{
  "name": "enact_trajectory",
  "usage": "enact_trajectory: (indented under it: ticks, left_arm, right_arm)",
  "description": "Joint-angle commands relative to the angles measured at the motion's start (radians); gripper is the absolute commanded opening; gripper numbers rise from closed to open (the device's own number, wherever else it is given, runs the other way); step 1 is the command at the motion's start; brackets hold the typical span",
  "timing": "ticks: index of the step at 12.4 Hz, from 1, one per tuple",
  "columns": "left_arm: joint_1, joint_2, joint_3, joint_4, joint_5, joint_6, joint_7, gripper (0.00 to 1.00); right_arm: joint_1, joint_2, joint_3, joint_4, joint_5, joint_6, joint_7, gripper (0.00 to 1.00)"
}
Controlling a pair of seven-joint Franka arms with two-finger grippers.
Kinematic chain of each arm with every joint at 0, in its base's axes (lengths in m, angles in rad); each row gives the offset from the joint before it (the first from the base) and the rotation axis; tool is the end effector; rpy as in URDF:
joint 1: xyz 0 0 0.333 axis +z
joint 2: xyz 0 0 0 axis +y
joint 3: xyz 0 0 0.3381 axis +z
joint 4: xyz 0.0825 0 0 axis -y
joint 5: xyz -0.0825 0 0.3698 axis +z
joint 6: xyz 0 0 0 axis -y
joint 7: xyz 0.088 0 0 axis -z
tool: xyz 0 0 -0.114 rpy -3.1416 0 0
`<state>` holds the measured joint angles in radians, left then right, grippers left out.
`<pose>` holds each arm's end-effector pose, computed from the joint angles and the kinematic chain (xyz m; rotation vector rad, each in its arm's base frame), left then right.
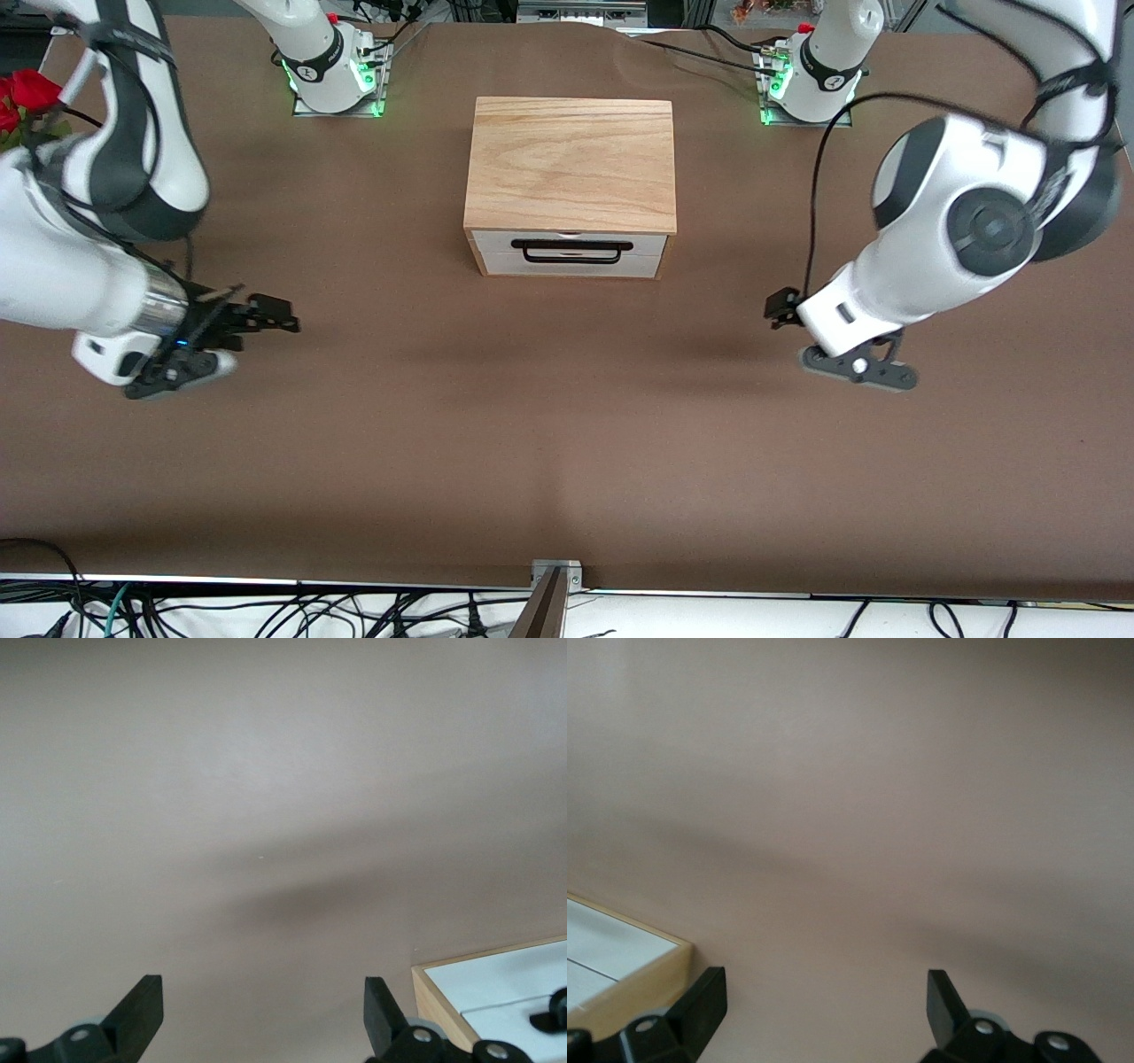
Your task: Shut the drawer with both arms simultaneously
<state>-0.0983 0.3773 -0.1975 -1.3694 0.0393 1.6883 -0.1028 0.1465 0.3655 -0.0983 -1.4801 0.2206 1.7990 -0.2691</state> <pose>0.6385 -0.1670 0.5182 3.1038 -0.2909 -0.0888 0.6568 0.0612 0.4828 -2.9325 -0.3955 0.0363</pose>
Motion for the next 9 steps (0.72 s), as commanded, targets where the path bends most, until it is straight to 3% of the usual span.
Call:
enact_trajectory:
  ticks: [1,5,9]
  left_arm:
    - [0.032,-0.115,0.0,-0.022,0.022,-0.077,0.014,1.0]
    - [0.064,-0.248,0.044,-0.104,0.007,-0.073,0.021,1.0]
    - [0.101,-0.334,0.05,-0.215,0.007,-0.071,0.017,1.0]
  right_arm:
    - [0.007,-0.045,-0.05,-0.009,-0.015,-0.015,-0.013,1.0]
    - [0.01,-0.115,-0.061,-0.009,-0.061,-0.038,-0.015,1.0]
    - [0.018,-0.213,-0.035,-0.009,-0.184,-0.13,0.154,1.0]
